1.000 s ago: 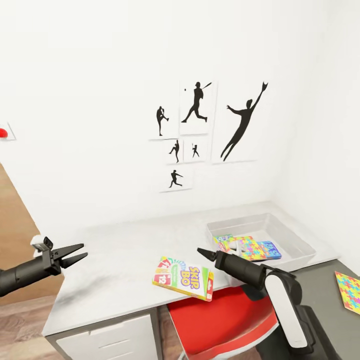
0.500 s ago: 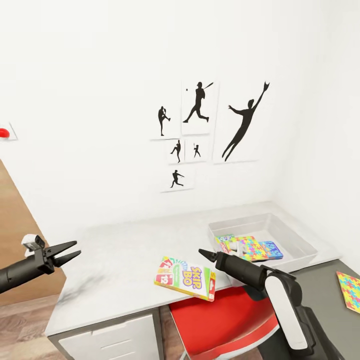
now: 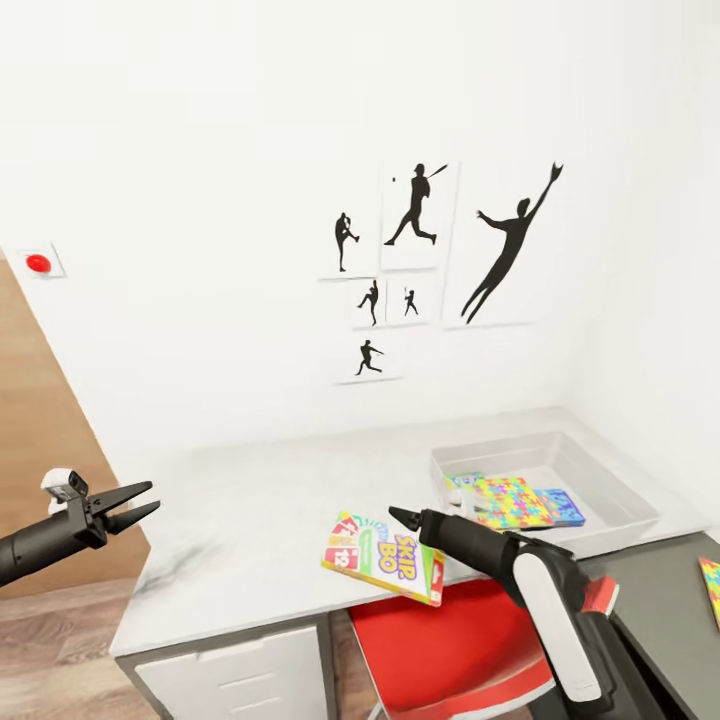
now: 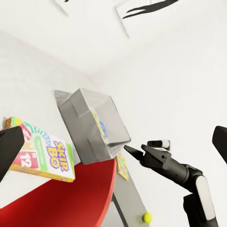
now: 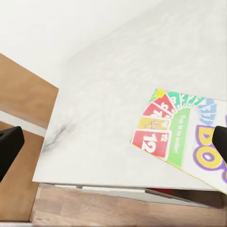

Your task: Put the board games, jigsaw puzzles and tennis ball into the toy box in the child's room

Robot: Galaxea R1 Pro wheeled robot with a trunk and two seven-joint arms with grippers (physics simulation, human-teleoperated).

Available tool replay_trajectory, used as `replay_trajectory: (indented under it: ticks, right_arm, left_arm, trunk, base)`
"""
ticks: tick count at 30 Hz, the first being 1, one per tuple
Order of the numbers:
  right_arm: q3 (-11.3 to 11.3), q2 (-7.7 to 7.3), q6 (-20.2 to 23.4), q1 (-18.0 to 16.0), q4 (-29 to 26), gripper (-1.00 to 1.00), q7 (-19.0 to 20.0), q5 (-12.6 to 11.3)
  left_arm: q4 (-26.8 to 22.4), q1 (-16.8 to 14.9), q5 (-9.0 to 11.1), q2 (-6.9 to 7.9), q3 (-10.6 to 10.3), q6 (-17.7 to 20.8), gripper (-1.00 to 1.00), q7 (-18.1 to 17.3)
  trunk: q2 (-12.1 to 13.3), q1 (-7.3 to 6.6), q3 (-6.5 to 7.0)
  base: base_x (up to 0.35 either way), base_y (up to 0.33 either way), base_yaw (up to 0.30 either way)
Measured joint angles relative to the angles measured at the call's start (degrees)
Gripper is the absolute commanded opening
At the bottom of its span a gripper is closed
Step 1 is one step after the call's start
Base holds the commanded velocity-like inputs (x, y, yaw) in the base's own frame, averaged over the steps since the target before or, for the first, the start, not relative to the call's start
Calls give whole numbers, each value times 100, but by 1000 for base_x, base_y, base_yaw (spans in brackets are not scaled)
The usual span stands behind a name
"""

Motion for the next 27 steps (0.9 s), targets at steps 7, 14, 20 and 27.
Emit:
replay_trajectory:
  ticks: [7, 14, 20, 27]
  right_arm:
    - [31, 20, 1, -3, 0, 100, -126, 6]
    - [36, 35, -2, -3, -1, 100, -141, 8]
    - [37, 38, -3, -4, -1, 100, -143, 9]
    - [33, 38, -2, -3, -2, 100, -143, 9]
  left_arm:
    - [1, 0, -2, 0, 0, -8, 100, 0]
    - [2, 0, -23, 0, 0, -9, 100, -1]
    - [2, 0, -65, 0, 0, -9, 100, -1]
    - [3, -1, -70, -1, -1, -9, 100, -1]
  trunk:
    - [0, 0, 0]
    - [0, 0, 0]
    - [0, 0, 0]
    - [0, 0, -6]
  base:
    - [0, -86, 285]
    - [0, -222, 288]
    - [0, -249, 289]
    - [0, -247, 216]
